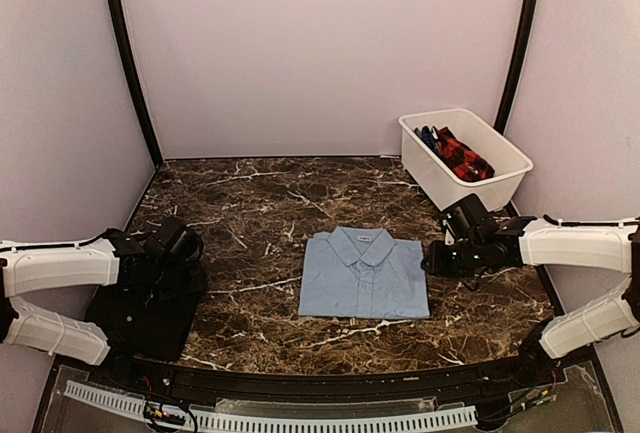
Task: Fold and stack the long sleeve shirts
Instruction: Move the square-folded shirt to the center of the board.
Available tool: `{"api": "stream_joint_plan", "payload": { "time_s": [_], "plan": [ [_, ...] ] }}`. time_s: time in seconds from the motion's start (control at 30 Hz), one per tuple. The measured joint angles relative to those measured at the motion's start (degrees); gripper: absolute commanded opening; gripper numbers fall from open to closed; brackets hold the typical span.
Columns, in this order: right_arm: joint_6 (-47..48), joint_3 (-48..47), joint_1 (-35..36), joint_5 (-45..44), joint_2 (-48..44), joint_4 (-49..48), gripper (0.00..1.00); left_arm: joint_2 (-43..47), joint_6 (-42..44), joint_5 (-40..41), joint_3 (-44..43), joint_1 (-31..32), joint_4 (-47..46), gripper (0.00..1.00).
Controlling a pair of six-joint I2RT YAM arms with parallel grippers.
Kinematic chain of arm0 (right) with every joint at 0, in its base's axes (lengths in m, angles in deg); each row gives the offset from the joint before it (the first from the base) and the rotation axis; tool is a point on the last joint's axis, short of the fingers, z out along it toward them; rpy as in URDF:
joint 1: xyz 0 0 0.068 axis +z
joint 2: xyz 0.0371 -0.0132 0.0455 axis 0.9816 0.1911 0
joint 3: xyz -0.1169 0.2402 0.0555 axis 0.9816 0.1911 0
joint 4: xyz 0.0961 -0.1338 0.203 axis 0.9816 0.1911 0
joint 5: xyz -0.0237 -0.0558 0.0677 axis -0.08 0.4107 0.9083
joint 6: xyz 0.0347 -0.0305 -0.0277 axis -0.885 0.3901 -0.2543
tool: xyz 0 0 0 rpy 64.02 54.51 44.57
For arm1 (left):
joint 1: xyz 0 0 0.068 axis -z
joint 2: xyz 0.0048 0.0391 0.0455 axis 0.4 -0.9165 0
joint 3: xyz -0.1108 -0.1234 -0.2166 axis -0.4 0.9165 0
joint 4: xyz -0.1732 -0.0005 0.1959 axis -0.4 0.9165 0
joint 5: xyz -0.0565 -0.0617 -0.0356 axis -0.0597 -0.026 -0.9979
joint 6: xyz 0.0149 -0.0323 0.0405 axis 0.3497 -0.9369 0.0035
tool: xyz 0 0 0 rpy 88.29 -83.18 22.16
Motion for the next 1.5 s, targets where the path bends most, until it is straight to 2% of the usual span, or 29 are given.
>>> {"api": "stream_joint_plan", "payload": {
  "time_s": [0.2, 0.43, 0.6, 0.73, 0.93, 1.07, 1.5],
  "plan": [
    [-0.07, 0.0, 0.02, 0.11, -1.4, 0.28, 0.39, -2.08, -0.92, 0.39, 1.81, 0.0, -0.61, 0.39],
    [-0.55, 0.85, 0.0, 0.87, -2.64, 0.02, 0.39, -4.52, -1.4, 1.77, 2.93, 0.0, -3.52, 0.29],
    [-0.92, 1.4, 0.0, 1.22, -2.75, -0.07, 0.39, -7.34, -1.09, 3.89, 2.82, -0.02, -7.58, 0.1],
    [-1.11, 1.62, 0.0, 1.29, -2.93, -0.24, 0.39, -9.18, -0.13, 4.31, 2.69, -0.17, -11.28, 0.0],
    [-1.11, 1.62, 0.0, 1.27, -3.17, -0.28, 0.39, -12.15, 2.56, 0.85, 0.83, -0.24, -15.1, 0.0],
    [-1.11, 1.62, 0.0, 1.27, -3.43, -0.33, 0.39, -17.09, 5.03, -2.62, -3.63, 0.02, -16.33, 0.0],
    [-1.09, 1.62, 0.02, 1.27, -4.07, -0.11, 0.39, -38.8, 9.57, -10.67, -26.4, 3.58, -19.5, 0.0]
  ]
}}
